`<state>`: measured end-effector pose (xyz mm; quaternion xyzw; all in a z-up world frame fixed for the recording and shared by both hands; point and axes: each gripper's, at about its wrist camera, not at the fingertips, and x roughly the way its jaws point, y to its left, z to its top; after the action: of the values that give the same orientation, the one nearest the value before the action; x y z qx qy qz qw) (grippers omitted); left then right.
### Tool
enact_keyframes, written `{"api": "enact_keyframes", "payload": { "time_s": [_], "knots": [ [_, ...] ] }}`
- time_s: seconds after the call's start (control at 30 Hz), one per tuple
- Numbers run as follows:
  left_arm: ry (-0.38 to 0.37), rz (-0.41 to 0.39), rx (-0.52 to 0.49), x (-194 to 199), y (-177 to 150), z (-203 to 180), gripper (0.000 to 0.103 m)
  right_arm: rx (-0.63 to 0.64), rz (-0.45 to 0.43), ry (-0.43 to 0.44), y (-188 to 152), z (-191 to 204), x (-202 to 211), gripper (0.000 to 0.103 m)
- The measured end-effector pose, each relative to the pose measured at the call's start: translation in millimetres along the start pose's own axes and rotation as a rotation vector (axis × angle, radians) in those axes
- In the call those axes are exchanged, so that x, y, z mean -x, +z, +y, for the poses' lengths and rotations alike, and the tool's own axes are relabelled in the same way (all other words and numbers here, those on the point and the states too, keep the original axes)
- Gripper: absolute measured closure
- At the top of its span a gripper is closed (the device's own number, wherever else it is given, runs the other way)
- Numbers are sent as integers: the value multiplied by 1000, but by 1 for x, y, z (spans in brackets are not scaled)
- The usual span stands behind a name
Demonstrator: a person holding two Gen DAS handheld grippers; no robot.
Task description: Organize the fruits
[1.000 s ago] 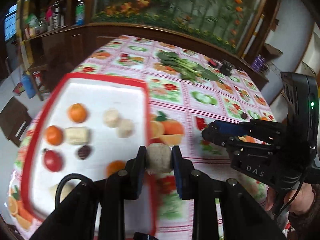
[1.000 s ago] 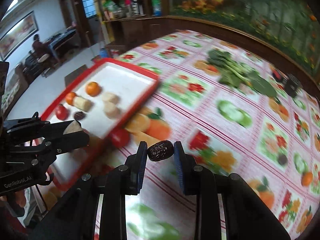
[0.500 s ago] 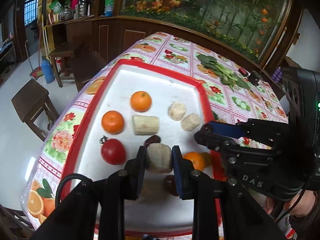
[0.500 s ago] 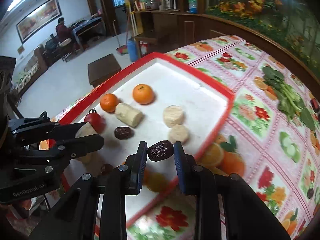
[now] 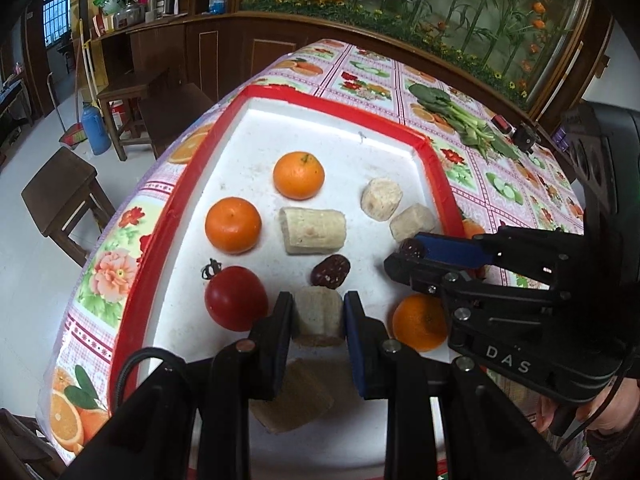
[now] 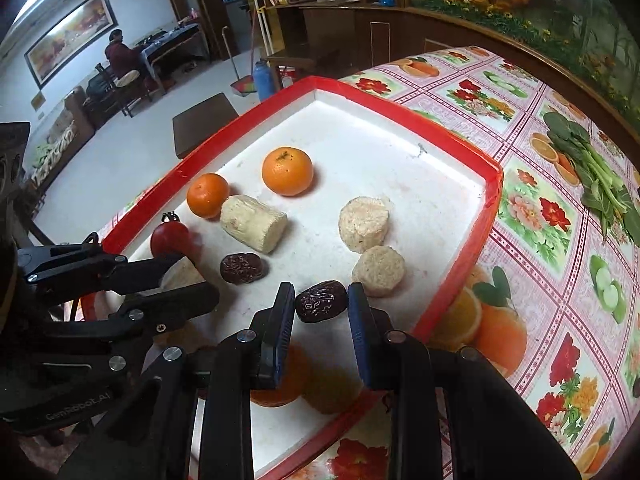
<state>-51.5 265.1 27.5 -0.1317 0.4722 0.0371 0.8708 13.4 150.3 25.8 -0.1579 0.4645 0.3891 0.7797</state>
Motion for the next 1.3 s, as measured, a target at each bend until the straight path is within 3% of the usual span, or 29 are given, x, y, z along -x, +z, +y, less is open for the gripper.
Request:
{"api": "enact_keyframes", "payload": {
  "time_s": [0.3,0.37,0.43,0.9,1.2,1.3],
  "knots": [
    [30,1,-7,-2,1,-4,73,7,20,-20,0,1,-5,76],
    [31,3,-3,-2,1,-5,72,8,23,-29,1,0,-6,72],
    [38,1,-7,-2,0,-7,67,10,23,-48,1,0,-5,67],
    [98,-45,29,16,-7,-14,35,-7,11,-96,-10,-3,23,65],
    [110,-113,66,51,-28,-23,24,-56,-49,-165,-34,-3,72,33],
    [121,-126,103,61,-37,-23,24,-54,-52,-167,-51,2,83,15]
  ]
}}
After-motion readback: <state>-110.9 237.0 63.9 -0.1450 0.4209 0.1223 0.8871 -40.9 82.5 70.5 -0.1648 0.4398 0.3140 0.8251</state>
